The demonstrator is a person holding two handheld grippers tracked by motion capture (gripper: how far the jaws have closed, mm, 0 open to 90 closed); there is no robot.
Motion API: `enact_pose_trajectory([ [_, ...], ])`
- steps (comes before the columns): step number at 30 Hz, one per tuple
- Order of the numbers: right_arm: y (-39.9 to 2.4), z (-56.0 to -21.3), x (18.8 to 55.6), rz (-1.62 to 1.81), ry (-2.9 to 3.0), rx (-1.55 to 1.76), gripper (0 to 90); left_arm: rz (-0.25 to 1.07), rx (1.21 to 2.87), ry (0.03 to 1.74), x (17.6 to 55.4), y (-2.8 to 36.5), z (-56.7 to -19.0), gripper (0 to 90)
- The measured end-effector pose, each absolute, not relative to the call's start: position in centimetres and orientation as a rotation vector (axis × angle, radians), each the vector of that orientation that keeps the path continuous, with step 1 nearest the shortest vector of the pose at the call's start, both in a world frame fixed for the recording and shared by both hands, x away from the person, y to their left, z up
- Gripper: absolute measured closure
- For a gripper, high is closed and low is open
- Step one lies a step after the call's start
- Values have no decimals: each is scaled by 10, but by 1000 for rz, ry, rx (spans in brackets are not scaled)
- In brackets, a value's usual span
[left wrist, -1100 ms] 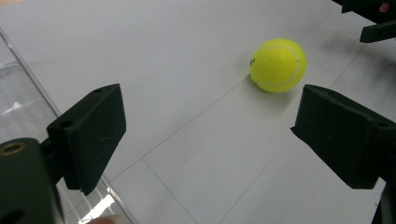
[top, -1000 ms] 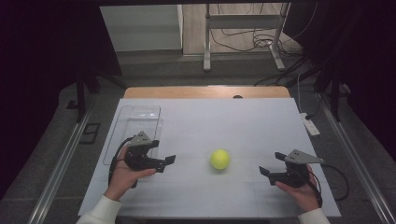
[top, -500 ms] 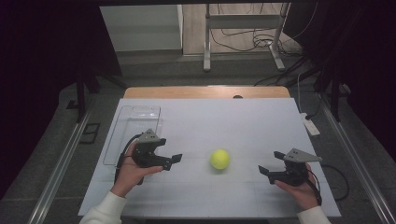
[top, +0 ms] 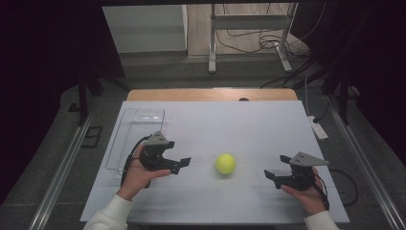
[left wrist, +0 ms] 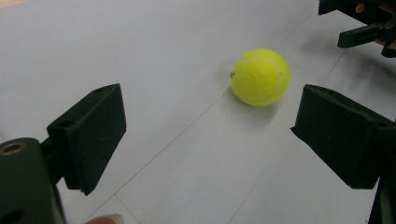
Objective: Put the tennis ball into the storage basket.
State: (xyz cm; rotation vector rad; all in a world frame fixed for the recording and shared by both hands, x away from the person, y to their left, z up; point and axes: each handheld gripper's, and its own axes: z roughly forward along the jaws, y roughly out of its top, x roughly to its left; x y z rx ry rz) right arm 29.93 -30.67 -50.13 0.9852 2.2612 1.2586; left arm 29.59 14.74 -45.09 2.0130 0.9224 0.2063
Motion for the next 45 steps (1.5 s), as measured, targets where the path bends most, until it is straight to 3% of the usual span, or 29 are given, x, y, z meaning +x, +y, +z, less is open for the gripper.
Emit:
enact_pose_trajectory([
  [45,-302,-503,303,1252,2280,973,131,158,2065,857,316,112,-450,99],
])
